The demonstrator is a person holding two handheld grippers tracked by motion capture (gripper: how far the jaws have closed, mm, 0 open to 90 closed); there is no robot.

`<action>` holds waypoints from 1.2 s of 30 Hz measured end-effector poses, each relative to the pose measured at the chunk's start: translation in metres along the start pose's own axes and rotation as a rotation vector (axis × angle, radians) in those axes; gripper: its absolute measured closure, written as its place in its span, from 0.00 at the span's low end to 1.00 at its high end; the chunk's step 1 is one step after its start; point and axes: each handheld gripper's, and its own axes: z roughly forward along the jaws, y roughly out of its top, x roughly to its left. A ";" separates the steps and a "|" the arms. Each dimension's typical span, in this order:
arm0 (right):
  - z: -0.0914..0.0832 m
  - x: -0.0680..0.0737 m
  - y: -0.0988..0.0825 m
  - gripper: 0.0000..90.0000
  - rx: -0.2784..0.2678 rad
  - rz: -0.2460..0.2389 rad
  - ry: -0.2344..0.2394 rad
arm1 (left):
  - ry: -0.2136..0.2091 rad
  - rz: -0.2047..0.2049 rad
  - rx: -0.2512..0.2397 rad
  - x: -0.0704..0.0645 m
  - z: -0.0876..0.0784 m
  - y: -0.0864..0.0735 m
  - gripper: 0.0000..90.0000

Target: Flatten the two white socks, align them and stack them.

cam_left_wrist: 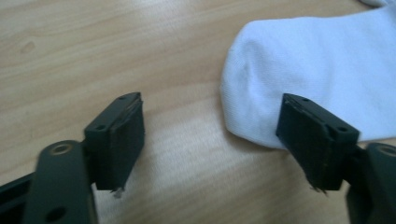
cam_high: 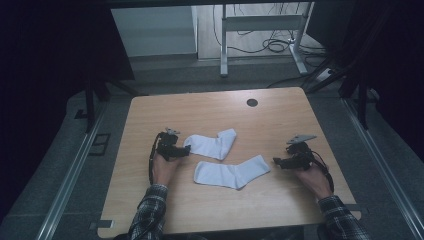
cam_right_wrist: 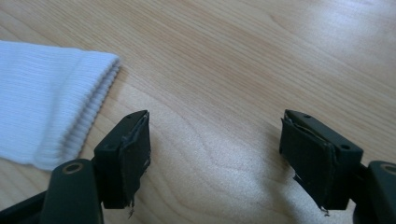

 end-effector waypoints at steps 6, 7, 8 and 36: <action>-0.004 0.005 0.009 0.25 -0.008 0.055 0.057 | -0.011 0.019 -0.032 -0.007 -0.010 -0.019 0.14; -0.005 0.008 0.013 0.24 -0.013 0.063 0.076 | -0.014 0.022 -0.032 -0.008 -0.011 -0.020 0.14; -0.006 0.009 0.015 0.22 -0.018 0.060 0.085 | -0.019 0.025 -0.030 -0.009 -0.012 -0.021 0.14; 0.080 0.089 0.122 0.42 -0.034 -0.047 0.128 | -0.029 0.037 -0.030 -0.014 -0.018 -0.029 0.13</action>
